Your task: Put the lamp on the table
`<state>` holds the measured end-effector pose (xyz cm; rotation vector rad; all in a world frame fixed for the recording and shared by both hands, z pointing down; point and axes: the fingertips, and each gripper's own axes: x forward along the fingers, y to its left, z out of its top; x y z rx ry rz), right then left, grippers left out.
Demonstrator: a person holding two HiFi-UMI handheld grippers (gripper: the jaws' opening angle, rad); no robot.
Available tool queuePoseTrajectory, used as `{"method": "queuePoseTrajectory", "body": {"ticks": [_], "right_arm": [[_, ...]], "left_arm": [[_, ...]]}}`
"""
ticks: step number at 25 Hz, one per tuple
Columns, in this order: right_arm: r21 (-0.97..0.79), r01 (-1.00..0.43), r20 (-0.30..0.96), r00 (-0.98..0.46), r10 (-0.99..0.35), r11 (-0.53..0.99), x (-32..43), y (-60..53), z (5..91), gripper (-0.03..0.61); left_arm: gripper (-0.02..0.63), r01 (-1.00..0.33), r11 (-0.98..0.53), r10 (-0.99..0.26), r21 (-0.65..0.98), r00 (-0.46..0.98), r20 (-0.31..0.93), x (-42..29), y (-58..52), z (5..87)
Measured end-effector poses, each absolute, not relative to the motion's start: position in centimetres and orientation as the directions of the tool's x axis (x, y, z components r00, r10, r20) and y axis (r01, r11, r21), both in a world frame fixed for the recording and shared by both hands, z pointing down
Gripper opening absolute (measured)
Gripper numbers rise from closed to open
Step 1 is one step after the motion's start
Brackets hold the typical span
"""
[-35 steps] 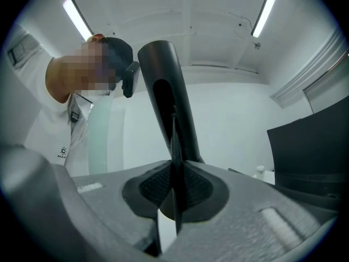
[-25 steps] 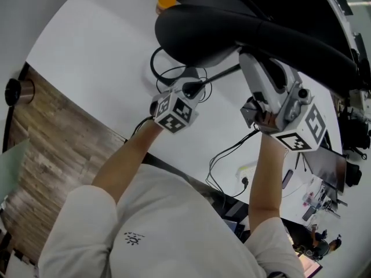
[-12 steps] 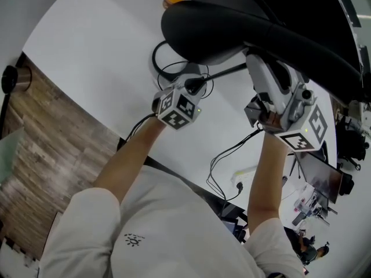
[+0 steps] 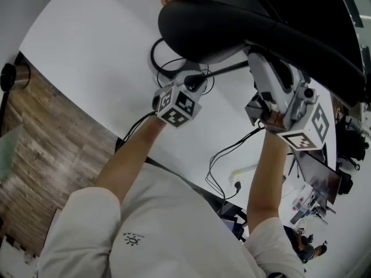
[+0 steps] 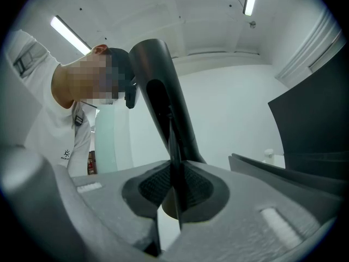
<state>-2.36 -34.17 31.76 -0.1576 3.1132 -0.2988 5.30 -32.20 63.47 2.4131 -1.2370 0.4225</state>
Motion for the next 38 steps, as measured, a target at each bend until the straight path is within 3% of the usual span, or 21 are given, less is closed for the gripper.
{"method": "queuePoseTrajectory", "body": {"ticks": [38], "right_arm": [[-0.215,-0.130,-0.030,-0.990,-0.140,0.968,0.1,-32.6,32.5,0.052]], "left_arm": [[0.051,-0.820,-0.546,-0.689,0.171,0.556,0.465,5.9,-31.9,64.8]]}}
